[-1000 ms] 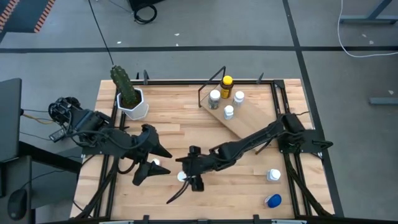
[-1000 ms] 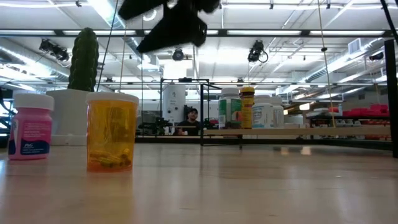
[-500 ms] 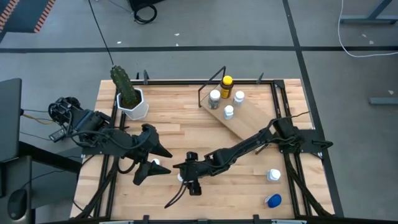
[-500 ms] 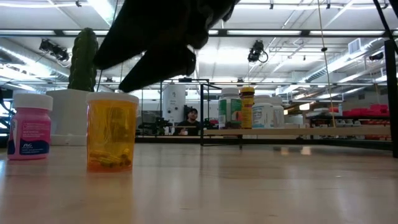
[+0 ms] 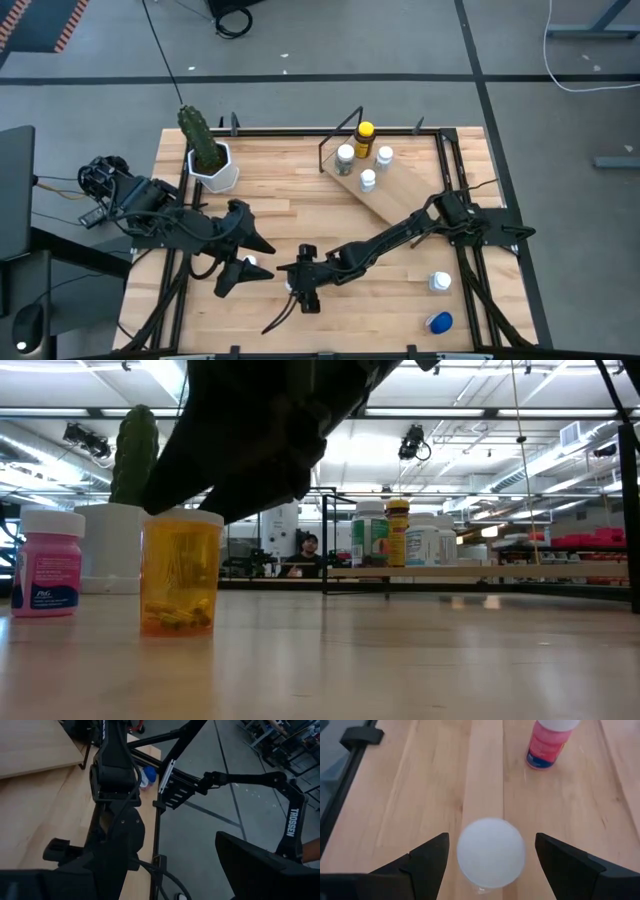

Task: Pick and place medicine bottles onto shelf by color
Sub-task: Put the small yellow medicine bottle on the shelf

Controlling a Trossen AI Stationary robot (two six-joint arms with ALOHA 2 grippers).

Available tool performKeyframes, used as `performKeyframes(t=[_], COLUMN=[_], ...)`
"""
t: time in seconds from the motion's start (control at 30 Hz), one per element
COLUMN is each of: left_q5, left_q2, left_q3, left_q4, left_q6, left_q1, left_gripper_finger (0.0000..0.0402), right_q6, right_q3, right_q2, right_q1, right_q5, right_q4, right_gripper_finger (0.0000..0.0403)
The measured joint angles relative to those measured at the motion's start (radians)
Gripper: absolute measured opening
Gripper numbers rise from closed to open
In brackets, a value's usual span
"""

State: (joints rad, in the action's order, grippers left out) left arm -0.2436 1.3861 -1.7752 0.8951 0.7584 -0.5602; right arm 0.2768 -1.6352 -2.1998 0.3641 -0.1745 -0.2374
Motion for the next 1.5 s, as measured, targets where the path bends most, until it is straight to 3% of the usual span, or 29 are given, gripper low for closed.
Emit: performKeyframes(t=[1.2, 1.5], left_q5=[0.000, 0.000], left_q2=[0.000, 0.000], left_q3=[0.000, 0.000], left_q4=[0.000, 0.000], left_q6=[0.017, 0.015], left_q1=[0.000, 0.000], left_gripper_finger=[0.0293, 0.0293], right_q6=[-0.058, -0.056], right_q3=[0.014, 0.014], right_q2=[0.000, 0.000], right_q1=[-0.002, -0.001], right_q5=[-0.034, -0.035], right_q4=[0.001, 0.001], right_gripper_finger=[0.0303, 0.0256])
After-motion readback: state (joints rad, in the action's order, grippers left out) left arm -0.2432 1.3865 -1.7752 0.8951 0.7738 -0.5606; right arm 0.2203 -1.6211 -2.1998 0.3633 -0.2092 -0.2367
